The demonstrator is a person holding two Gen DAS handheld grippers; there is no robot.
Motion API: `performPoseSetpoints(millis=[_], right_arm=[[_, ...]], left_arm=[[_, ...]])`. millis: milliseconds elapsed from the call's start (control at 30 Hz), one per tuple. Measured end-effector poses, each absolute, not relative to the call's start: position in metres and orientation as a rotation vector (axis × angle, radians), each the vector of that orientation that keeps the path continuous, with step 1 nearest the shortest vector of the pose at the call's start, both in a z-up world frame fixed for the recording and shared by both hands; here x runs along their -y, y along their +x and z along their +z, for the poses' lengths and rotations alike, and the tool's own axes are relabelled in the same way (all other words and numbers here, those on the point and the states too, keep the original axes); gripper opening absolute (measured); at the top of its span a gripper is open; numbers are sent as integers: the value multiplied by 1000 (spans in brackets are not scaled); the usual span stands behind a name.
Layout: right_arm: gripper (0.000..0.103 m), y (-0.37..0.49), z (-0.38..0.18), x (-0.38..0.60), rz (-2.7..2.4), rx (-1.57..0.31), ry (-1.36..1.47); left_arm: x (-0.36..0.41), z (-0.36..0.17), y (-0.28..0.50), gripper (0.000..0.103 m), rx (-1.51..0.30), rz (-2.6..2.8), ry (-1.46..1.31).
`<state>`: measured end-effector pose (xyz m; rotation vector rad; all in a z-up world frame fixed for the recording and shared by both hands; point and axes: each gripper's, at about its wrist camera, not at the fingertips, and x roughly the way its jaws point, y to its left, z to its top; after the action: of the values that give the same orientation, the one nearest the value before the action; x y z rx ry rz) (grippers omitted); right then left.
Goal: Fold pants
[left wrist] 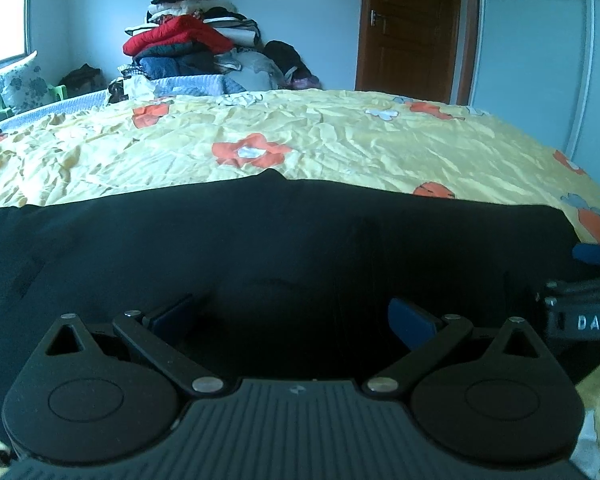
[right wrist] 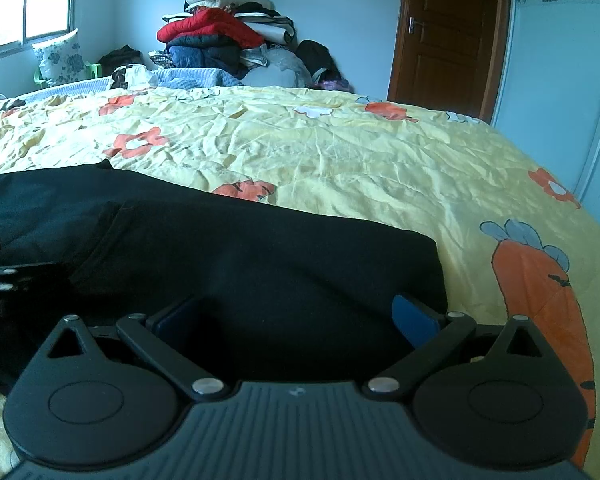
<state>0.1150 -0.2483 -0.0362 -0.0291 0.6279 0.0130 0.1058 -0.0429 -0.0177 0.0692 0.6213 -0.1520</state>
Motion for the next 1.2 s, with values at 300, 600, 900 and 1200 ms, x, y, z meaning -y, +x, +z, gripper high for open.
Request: performPoseSetpoints(millis=[300,600,900,1200], right_arm=[[103,104,-36,241,-21,-623,-46],[103,103,-36,242,-20,-619,-38],[103,103,-36,242,-23,-619,-40],[103,103,-36,243,-23,-619,-41]], left_arm=[[38,-20,89,103,-609,-136,83],[34,-22,90,103,-621,-142,61],[35,-22,91,103,-622,-137,68],[35,-22,90,103,-621,-135,71]])
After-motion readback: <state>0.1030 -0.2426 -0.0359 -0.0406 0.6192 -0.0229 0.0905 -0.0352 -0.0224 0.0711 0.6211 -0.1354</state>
